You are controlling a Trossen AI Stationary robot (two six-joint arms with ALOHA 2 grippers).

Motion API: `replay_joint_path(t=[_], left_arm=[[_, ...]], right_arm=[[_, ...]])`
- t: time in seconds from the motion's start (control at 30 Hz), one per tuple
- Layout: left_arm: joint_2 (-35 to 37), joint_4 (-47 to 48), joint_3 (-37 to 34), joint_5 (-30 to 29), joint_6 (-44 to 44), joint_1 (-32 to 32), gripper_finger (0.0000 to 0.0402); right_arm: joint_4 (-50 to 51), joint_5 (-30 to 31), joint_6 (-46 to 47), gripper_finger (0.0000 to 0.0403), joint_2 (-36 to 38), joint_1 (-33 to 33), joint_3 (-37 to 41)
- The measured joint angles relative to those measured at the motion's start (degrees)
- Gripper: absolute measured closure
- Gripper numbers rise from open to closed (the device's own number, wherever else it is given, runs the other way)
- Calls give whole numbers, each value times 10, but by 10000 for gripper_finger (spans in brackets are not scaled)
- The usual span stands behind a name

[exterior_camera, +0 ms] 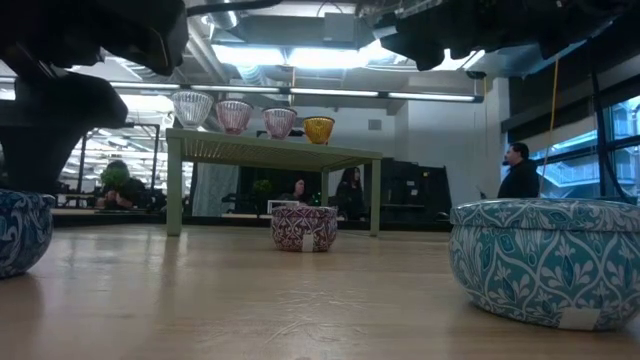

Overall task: Pick & Place candle stick holders
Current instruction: Put the blue scented candle on the shelf

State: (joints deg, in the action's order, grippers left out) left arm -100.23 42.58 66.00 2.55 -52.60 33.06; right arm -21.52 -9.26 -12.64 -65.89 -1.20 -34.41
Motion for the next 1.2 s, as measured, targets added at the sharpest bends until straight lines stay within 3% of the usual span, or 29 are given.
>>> replay_joint_path(t=[0.8, 1.2], left_arm=[[-1, -42, 0, -89, -39, 59, 82], [-59, -59, 0, -79, 0, 67, 82]], right_arm=[[1, 0, 2, 139, 0, 0, 0], [1, 0, 1, 139, 0, 0, 0]])
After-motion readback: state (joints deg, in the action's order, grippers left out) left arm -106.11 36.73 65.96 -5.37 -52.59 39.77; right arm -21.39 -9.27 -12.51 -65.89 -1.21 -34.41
